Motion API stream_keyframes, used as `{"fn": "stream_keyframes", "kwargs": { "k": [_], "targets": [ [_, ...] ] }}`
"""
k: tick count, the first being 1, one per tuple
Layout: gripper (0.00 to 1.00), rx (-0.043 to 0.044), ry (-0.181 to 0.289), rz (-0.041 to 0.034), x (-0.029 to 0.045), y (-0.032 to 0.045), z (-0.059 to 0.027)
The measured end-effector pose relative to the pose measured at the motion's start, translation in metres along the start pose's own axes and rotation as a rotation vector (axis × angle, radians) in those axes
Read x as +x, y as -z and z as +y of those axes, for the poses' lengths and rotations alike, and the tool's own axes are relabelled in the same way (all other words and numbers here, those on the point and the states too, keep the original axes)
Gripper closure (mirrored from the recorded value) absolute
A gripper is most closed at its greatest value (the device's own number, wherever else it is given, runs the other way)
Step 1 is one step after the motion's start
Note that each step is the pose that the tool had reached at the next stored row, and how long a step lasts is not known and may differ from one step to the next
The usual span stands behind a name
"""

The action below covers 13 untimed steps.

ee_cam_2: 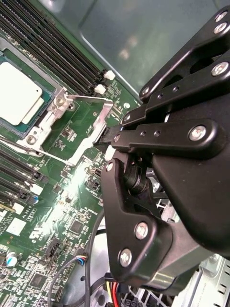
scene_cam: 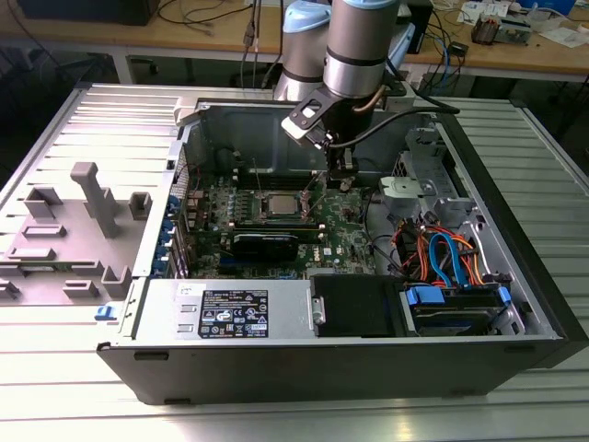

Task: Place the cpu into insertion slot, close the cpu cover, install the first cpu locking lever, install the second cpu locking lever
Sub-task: 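Close the cpu cover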

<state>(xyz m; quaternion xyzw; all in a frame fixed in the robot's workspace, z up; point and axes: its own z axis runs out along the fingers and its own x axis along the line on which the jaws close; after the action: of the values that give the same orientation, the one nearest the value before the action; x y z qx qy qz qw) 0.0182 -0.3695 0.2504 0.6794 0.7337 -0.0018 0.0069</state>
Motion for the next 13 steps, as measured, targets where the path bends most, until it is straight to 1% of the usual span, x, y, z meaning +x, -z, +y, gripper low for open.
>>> {"fn": "stream_keyframes", "kwargs": {
  "k": [6, 8, 9, 13],
  "targets": [
    [0.89, 0.0000, 0.000, 0.0000, 0.0001, 0.0000, -0.0012],
    [0.89, 0.0000, 0.000, 0.0001, 0.0003, 0.0000, -0.0036],
    [0.89, 0.0000, 0.000, 0.0001, 0.0005, 0.0000, -0.0064],
    [0.89, 0.0000, 0.000, 0.0001, 0.0008, 0.0001, -0.0107]
  ]
}}
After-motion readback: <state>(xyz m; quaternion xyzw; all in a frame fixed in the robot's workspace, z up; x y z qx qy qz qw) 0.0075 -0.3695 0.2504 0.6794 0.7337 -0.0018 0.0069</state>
